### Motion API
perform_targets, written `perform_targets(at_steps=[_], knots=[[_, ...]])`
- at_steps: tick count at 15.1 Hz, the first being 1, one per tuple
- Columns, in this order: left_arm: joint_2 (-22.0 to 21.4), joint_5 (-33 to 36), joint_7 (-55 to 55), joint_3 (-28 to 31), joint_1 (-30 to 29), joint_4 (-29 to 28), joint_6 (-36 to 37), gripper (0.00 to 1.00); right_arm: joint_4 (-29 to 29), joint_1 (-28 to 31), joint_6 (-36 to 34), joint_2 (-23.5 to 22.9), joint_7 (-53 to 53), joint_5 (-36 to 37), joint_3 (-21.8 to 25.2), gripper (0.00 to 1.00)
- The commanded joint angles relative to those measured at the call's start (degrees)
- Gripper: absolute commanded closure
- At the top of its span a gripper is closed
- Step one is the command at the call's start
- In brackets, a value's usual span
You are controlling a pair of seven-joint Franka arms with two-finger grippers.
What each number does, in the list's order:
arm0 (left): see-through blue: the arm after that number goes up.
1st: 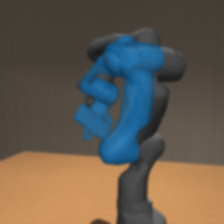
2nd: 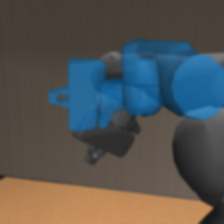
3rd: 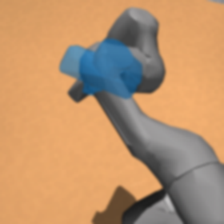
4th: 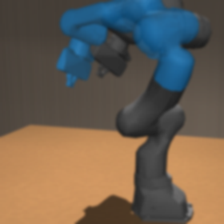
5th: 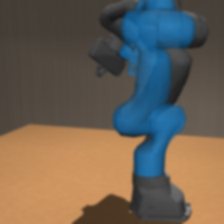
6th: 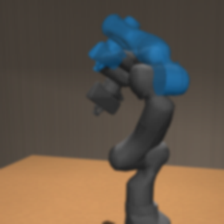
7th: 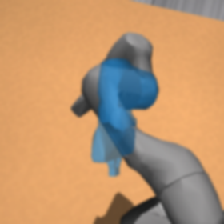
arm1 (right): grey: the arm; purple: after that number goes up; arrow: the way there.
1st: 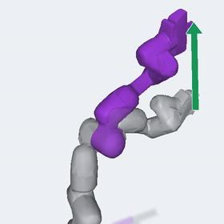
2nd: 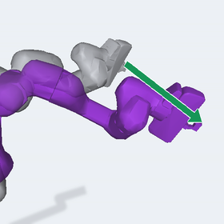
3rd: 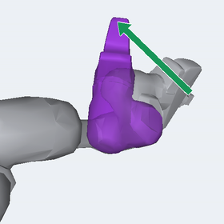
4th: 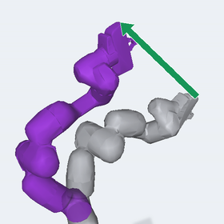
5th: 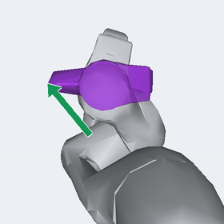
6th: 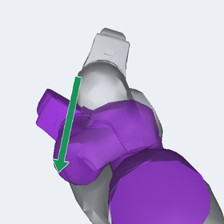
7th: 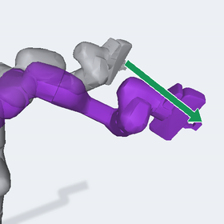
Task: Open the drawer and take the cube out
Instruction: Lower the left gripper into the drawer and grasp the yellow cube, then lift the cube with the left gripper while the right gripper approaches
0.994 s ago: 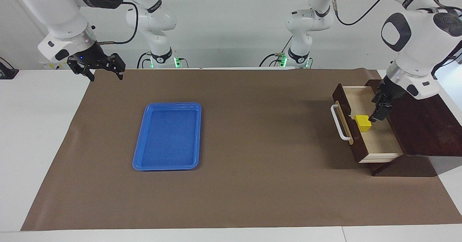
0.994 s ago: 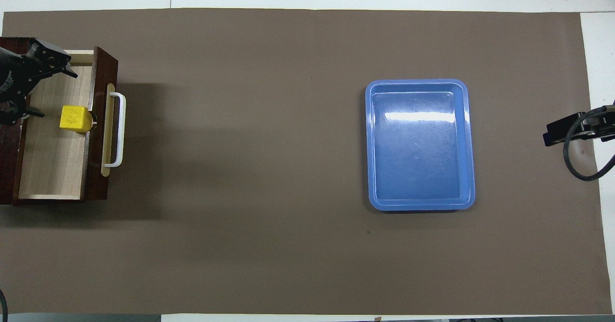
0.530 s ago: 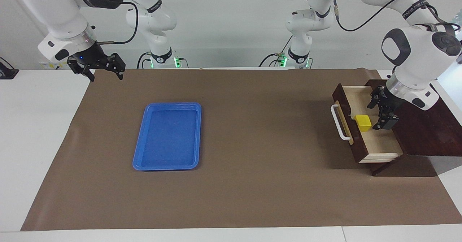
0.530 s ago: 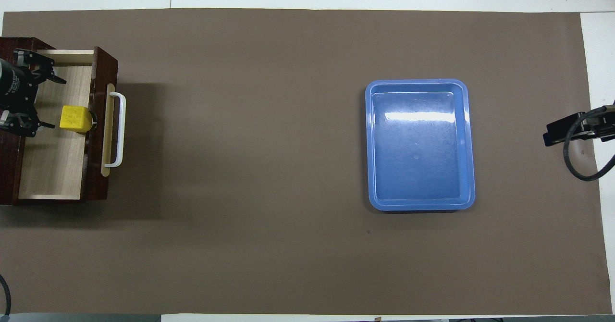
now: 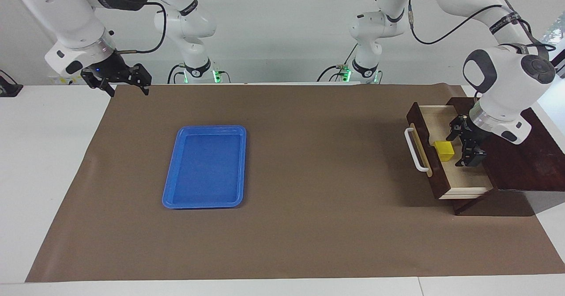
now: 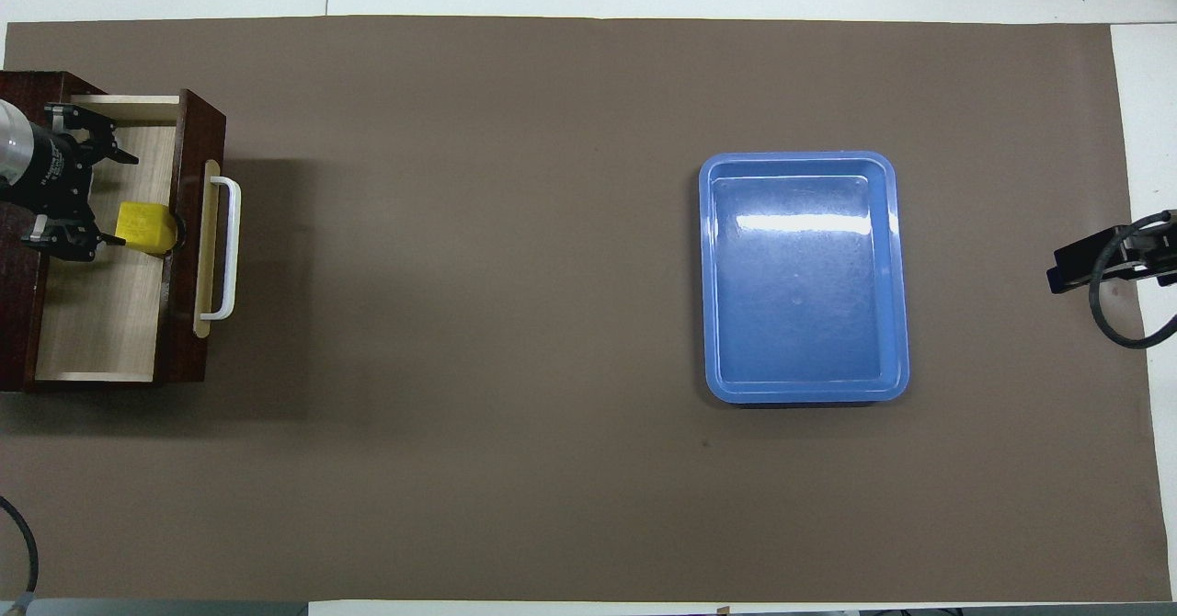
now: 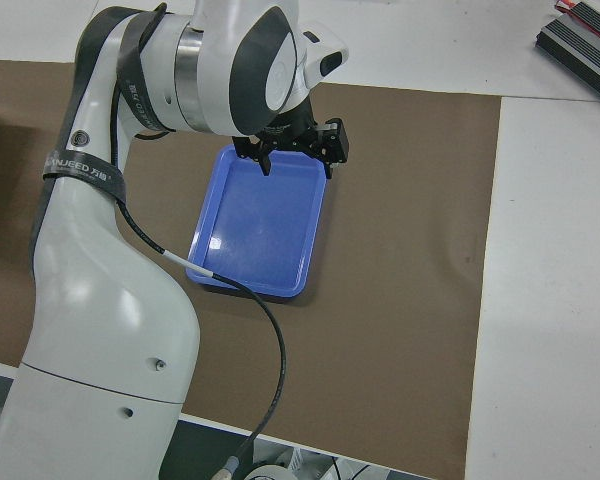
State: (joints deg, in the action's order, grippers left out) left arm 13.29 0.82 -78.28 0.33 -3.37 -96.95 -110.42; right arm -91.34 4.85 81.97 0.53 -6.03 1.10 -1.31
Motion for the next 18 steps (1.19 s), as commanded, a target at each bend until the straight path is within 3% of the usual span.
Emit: perform_targets(at_steps=[1,9,18], knots=[[-1.86,0.94,-1.17,-0.16,-0.15,-3.24,-1.82,0.0,-1.21,0.6,-0.32,1.41,-1.53,0.65,-0.98,0.0],[-2.66,1.02,-0.64,-0.16,-0.76,-5.01,-2.87,0.0,-2.35,0.6,0.2,1.84,0.83,-2.14,-0.98,0.0],[-2.48,1.02,-0.73,-0.16,-0.23,-4.13,-1.29,0.0,-16.67,-0.37,9.25,8.0,32.72,-17.7,-1.07,0.0]])
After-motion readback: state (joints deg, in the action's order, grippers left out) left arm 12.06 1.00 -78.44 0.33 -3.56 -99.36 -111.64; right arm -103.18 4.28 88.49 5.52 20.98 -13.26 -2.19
